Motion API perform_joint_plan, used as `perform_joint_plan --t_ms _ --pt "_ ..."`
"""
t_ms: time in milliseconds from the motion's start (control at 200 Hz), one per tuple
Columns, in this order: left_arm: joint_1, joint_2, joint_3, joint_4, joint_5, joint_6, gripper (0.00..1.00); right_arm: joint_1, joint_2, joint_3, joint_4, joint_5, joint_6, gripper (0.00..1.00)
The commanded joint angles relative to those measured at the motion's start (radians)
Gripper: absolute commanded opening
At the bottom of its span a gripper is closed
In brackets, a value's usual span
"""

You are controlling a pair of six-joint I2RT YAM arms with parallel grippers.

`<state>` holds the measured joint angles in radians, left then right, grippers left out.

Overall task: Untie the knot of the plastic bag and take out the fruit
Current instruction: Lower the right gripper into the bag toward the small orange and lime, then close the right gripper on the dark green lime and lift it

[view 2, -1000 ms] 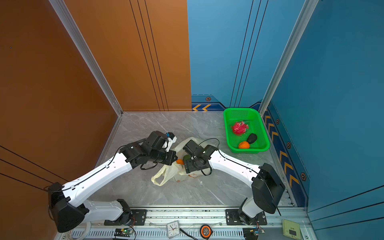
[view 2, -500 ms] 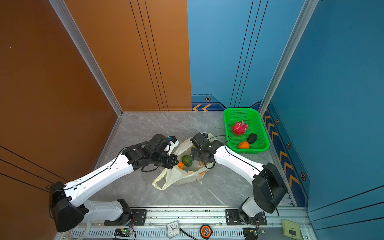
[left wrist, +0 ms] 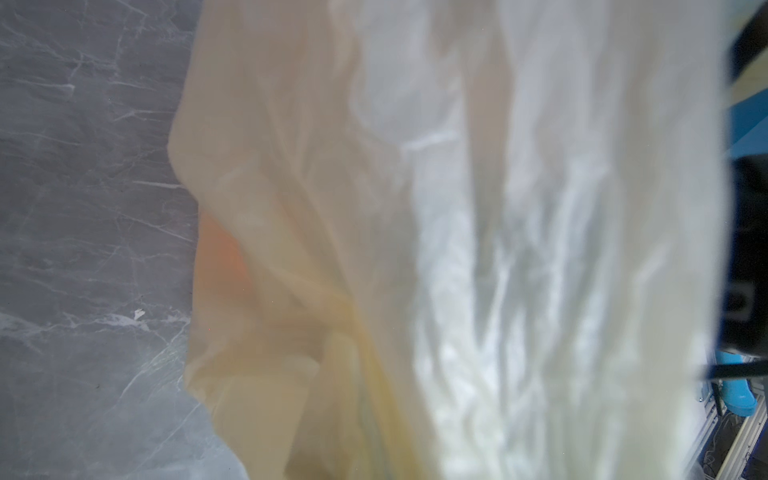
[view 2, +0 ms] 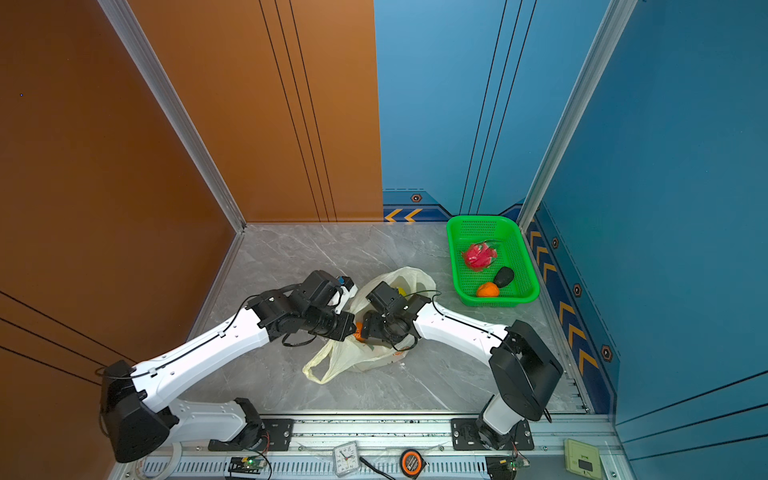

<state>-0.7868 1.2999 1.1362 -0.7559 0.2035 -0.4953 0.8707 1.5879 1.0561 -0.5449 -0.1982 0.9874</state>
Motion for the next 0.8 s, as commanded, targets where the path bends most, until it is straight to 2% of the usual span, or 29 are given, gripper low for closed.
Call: perform_joint_plan --t_ms 0,220,486,616,796 --pt "-0.005 -0.002 -0.018 -0.042 0.007 -0.014 0.04 0.043 -0.020 -0.067 0.001 -0.071 0.035 0.87" --pt "-0.004 0.001 -0.039 -0.061 0.020 -0.033 0.04 0.105 0.000 -0.093 0.016 -0.096 0.011 0.89" --pt "-0.033 0.008 -0.086 -0.068 0.022 -0.060 0.04 -0.013 -0.071 -0.050 0.051 0.104 0.050 0.95" --pt "-0.041 0.030 -0.066 -0.066 0.018 -0.058 0.04 -0.059 -0.030 -0.044 0.103 0.103 0.081 0.95" --pt "-0.046 0.054 -0.042 -0.066 0.005 -0.052 0.04 -0.060 0.035 -0.028 0.200 0.106 0.098 0.94"
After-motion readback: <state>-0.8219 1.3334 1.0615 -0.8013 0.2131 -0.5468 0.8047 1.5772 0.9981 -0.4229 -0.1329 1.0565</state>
